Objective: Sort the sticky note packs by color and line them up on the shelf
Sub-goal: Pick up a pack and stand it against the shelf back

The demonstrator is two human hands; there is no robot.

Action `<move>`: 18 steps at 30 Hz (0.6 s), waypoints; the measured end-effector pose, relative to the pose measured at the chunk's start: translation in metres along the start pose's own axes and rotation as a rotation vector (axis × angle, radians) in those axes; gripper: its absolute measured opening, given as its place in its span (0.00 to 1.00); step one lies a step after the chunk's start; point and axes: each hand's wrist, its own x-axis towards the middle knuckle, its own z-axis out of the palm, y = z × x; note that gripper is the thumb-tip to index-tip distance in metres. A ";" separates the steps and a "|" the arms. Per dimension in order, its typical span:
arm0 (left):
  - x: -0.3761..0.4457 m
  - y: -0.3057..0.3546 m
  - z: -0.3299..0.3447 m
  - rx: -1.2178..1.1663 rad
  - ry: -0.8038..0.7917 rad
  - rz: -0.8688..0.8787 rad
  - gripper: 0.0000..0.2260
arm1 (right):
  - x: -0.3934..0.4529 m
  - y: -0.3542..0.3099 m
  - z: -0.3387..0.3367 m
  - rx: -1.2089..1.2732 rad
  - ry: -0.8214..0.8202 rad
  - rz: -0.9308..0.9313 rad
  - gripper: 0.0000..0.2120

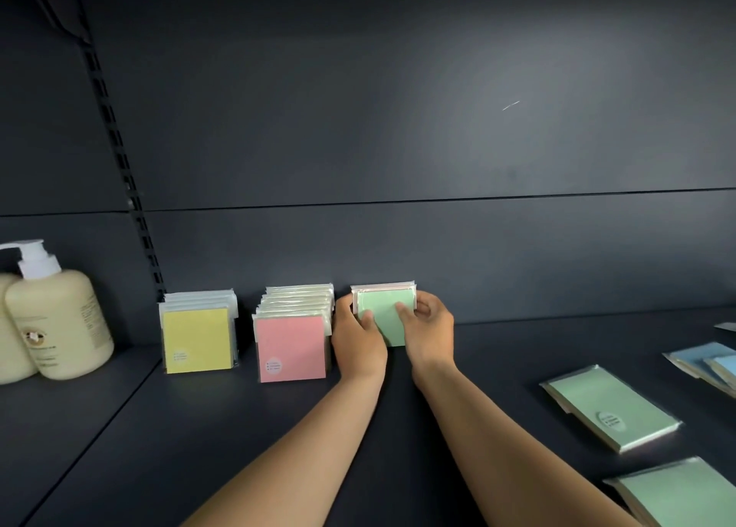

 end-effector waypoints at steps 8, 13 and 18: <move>-0.003 0.010 -0.008 0.044 -0.067 -0.099 0.11 | -0.002 -0.005 -0.003 -0.053 0.001 0.052 0.06; -0.008 0.040 -0.021 0.246 -0.220 -0.180 0.18 | 0.000 -0.035 -0.034 -0.396 -0.108 -0.007 0.23; -0.024 0.079 -0.039 0.533 -0.314 -0.042 0.21 | -0.009 -0.080 -0.087 -0.881 -0.268 -0.231 0.23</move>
